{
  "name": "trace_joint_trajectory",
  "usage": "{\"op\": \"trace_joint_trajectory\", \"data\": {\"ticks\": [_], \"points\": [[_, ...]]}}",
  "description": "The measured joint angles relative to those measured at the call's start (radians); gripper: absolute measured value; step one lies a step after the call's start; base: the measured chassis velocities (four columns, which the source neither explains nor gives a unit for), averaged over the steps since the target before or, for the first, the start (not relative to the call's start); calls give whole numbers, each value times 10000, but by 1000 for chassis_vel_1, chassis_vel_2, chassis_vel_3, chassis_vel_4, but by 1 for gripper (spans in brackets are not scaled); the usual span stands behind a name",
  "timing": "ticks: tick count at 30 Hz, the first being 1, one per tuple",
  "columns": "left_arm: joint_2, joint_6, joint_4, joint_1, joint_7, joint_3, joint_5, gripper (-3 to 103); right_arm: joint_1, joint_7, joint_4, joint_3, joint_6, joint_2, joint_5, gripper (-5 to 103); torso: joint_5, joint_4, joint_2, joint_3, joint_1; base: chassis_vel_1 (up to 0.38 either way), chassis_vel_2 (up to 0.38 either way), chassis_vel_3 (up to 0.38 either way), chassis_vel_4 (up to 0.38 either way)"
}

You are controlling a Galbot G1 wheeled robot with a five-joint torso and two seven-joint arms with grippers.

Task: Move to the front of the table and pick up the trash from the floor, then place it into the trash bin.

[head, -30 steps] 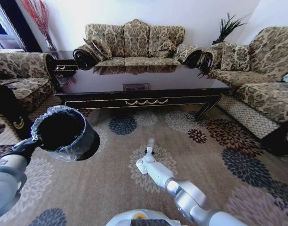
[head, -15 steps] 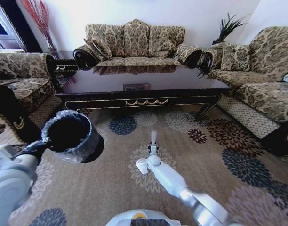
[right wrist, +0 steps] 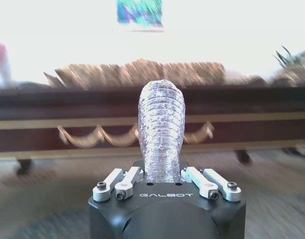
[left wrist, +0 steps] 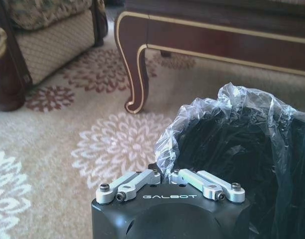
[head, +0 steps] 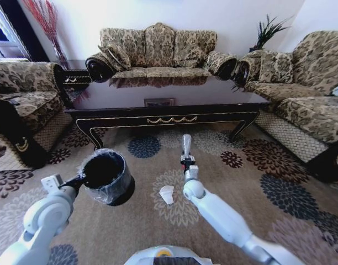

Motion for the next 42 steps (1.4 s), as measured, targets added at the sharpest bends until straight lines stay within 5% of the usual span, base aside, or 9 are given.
{"op": "trace_joint_trajectory", "data": {"ticks": [5,13,30,42], "points": [[46,15,127,-228,11,737,33,4,250,-569,935,-484,894,-52,-17,27,0,-1,0,0,0,0,0,0,0],[30,3,349,-564,308,1448,255,4,842,-1115,1883,-1884,1905,857,-39,27,-3,1,0,0,0,0,0,0,0],[-133,-66,-222,-476,463,1497,-149,4,1995,-1355,207,-4674,2949,2833,-1574,27,-4,1,0,0,0,0,0,0,0],[75,-62,-800,-292,437,719,-600,4,1838,-1500,-553,-4627,3320,2721,-2496,25,-2,0,0,1,0,0,0,0,0]]}}
